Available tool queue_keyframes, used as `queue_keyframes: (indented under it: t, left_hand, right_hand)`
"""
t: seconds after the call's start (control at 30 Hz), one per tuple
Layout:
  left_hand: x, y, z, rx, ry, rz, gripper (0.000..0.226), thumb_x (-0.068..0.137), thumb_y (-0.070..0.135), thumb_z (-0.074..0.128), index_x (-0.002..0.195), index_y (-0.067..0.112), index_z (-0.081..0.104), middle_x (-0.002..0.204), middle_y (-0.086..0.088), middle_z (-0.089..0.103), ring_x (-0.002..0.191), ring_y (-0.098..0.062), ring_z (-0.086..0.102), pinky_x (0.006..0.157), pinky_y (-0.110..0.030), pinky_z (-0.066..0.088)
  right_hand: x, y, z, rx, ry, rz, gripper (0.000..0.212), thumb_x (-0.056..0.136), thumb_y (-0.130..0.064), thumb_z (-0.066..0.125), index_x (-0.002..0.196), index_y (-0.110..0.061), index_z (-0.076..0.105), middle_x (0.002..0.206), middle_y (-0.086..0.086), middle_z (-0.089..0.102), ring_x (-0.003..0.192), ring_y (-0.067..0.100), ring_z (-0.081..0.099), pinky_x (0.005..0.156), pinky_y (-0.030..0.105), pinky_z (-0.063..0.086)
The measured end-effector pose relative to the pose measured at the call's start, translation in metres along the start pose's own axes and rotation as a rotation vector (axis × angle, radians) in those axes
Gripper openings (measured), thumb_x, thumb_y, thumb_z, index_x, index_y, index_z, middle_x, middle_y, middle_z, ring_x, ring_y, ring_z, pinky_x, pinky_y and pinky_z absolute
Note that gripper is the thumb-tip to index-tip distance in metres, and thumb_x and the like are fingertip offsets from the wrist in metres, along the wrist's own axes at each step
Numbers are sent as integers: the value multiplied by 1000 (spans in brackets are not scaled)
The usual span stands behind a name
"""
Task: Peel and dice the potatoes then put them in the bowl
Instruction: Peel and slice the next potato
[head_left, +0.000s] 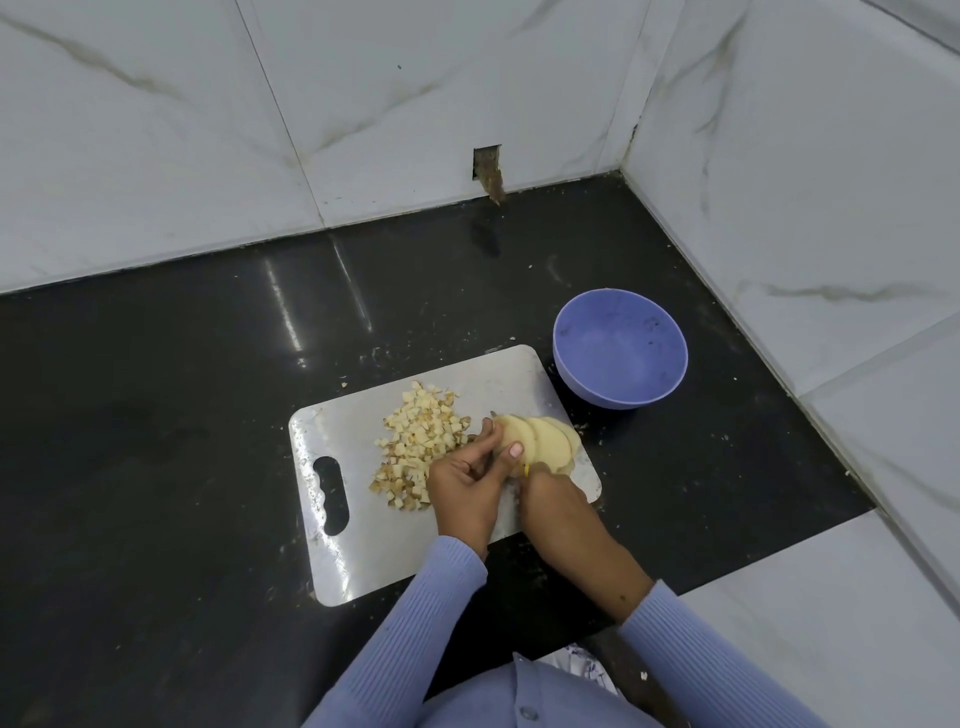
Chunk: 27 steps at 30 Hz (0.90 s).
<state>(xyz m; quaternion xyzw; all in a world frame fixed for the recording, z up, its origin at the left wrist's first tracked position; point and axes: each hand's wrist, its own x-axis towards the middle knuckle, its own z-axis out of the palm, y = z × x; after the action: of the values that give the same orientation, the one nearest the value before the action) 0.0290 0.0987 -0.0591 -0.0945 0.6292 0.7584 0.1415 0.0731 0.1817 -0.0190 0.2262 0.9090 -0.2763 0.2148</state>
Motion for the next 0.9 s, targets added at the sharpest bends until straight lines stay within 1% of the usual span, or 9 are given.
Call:
queue_keyframes:
  t: [0.17, 0.27, 0.33, 0.43, 0.57, 0.67, 0.77, 0.83, 0.9]
  left_hand:
    - [1, -1, 0, -9, 19, 2, 35, 77, -1, 73, 110, 6, 66, 121, -9, 64, 112, -7, 60, 93, -22, 49]
    - [1, -3, -2, -19, 14, 1, 36, 76, 0, 73, 111, 5, 66, 120, -7, 64, 113, -9, 60, 93, -21, 48]
    - [0, -3, -2, -35, 7, 2, 34, 76, -1, 73, 109, 7, 67, 120, -7, 64, 113, -9, 60, 94, -21, 48]
    - [1, -2, -4, -79, 6, -29, 35, 75, -3, 73, 108, 6, 68, 121, -6, 64, 110, -4, 60, 87, -16, 49]
    - [2, -2, -4, -107, -9, -64, 36, 73, -2, 74, 108, 5, 68, 124, -8, 62, 110, 2, 58, 87, -18, 50]
    - [1, 0, -4, -77, -6, -39, 30, 74, 3, 75, 103, 9, 70, 122, -8, 64, 111, 4, 57, 88, -20, 50]
    - [2, 0, -6, -8, -9, -8, 14, 82, 10, 70, 92, 18, 75, 105, 7, 71, 111, 0, 59, 97, -30, 48]
    - [4, 0, -10, 86, -43, 49, 16, 86, 9, 67, 99, 17, 74, 105, 5, 71, 109, -6, 62, 98, -34, 49]
    - [4, 2, -15, 200, -128, 127, 30, 86, -2, 63, 108, 18, 69, 115, -2, 68, 107, -8, 63, 97, -30, 49]
  right_hand:
    - [-8, 16, 10, 6, -51, 2, 28, 103, -25, 28, 107, -4, 46, 104, 17, 58, 97, 32, 57, 70, 31, 36]
    - [-25, 31, 15, -46, -80, 10, 30, 104, -30, 29, 103, -6, 47, 100, 14, 59, 90, 28, 58, 69, 31, 39]
    - [-34, 41, 7, -26, -71, 1, 27, 103, -31, 30, 94, -10, 46, 87, 7, 55, 78, 21, 55, 67, 28, 38]
    - [-41, 46, -13, 80, 46, -37, 29, 102, -31, 36, 84, -10, 47, 69, 0, 48, 63, 16, 47, 61, 28, 36]
    - [-20, 29, -23, 256, 275, -155, 23, 95, -28, 52, 82, -9, 50, 71, 5, 55, 66, 20, 54, 59, 32, 39]
    - [-2, 14, -17, 372, 309, -204, 21, 92, -27, 57, 75, -23, 48, 67, -8, 53, 62, 10, 51, 58, 25, 37]
    - [7, 11, -11, 379, 339, -199, 26, 94, -29, 55, 71, -23, 45, 64, -8, 49, 60, 8, 47, 55, 24, 34]
    - [10, 14, -8, 336, 360, -187, 23, 95, -27, 53, 75, -18, 47, 67, -4, 52, 63, 13, 50, 56, 24, 34]
    - [14, 16, -7, 320, 366, -185, 24, 95, -26, 52, 74, -17, 47, 68, -2, 52, 63, 13, 50, 53, 23, 33]
